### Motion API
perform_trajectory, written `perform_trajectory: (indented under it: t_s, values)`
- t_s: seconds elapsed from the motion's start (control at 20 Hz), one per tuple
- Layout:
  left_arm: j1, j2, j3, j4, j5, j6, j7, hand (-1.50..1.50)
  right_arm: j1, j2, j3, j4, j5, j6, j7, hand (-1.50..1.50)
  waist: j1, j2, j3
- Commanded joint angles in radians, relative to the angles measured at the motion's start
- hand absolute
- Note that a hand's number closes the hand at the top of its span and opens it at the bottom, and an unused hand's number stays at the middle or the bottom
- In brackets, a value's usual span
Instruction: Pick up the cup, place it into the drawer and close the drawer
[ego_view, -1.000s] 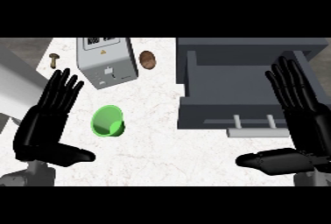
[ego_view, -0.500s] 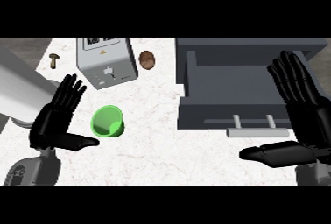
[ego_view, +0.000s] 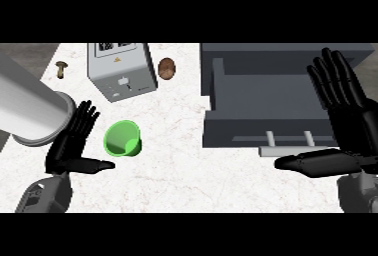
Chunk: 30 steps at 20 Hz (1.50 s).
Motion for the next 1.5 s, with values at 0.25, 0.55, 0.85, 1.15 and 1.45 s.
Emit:
perform_trajectory:
  t_s: [0.25,0.55,0.85,1.15,1.45]
  values:
    - [-0.186,0.027,0.026,0.485,-0.118,0.036,-0.291,-1.5,-0.066,-0.026,-0.035,0.012,-0.037,0.02,0.058,-1.5,-0.008,0.003,-0.001]
    - [-0.245,0.061,0.042,0.724,-0.15,-0.013,-0.468,-1.5,-0.086,-0.018,-0.04,0.037,-0.013,0.008,0.038,-1.5,-0.011,0.005,-0.001]
    - [-0.285,0.038,0.065,0.806,-0.156,0.032,-0.57,-1.5,-0.049,-0.016,-0.024,-0.005,-0.034,0.033,0.047,-1.5,-0.027,0.012,-0.004]
    - [-0.266,0.011,0.05,0.826,-0.18,0.043,-0.634,-1.5,0.008,-0.027,-0.029,-0.08,-0.053,0.053,0.064,-1.5,-0.031,0.01,-0.004]
    - [-0.322,0.011,0.058,0.836,-0.181,0.043,-0.613,-1.5,-0.067,-0.022,-0.044,-0.04,-0.046,0.014,0.102,-1.5,-0.031,0.012,-0.004]
